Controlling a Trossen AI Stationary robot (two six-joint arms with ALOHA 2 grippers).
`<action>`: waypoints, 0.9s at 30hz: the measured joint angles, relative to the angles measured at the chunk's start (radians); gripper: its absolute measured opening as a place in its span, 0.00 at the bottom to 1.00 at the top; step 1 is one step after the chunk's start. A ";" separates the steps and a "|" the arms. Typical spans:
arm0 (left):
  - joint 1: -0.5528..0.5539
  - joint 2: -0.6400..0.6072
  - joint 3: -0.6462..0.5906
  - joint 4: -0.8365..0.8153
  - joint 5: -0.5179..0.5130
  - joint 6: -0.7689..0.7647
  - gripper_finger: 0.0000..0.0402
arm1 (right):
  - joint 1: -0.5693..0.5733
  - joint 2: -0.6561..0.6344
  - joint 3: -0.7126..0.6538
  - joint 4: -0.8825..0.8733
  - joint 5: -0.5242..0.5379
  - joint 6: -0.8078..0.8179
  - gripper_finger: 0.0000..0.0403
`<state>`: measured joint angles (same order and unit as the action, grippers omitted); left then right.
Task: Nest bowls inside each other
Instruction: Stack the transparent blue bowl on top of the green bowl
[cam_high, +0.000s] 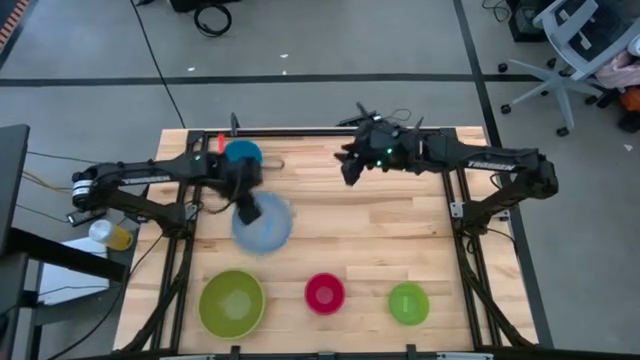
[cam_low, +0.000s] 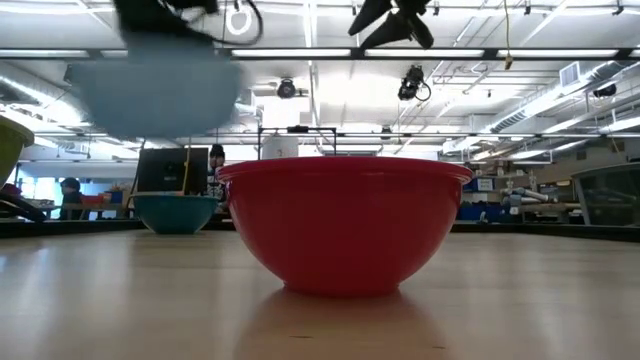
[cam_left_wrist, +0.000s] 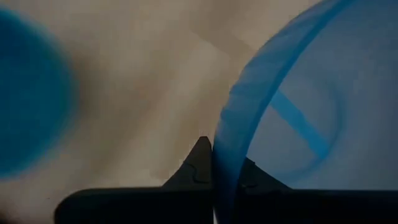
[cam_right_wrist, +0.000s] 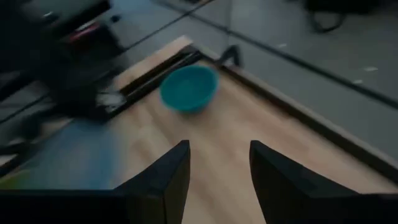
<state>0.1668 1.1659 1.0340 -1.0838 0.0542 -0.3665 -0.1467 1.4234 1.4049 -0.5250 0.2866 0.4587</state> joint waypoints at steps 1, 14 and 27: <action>-0.031 -0.020 0.000 -0.041 0.078 0.010 0.00 | -0.001 0.001 0.001 -0.009 0.011 0.000 0.42; -0.615 -0.045 -0.144 0.079 0.092 -0.395 0.01 | 0.066 0.165 -0.001 -0.063 -0.024 0.122 0.42; -0.758 -0.027 -0.210 0.137 0.046 -0.656 0.33 | 0.082 0.344 -0.001 0.027 -0.158 0.228 0.43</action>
<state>-0.5913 1.1389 0.8242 -0.9467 0.1006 -1.0222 -0.0650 1.7679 1.4036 -0.4976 0.1288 0.6864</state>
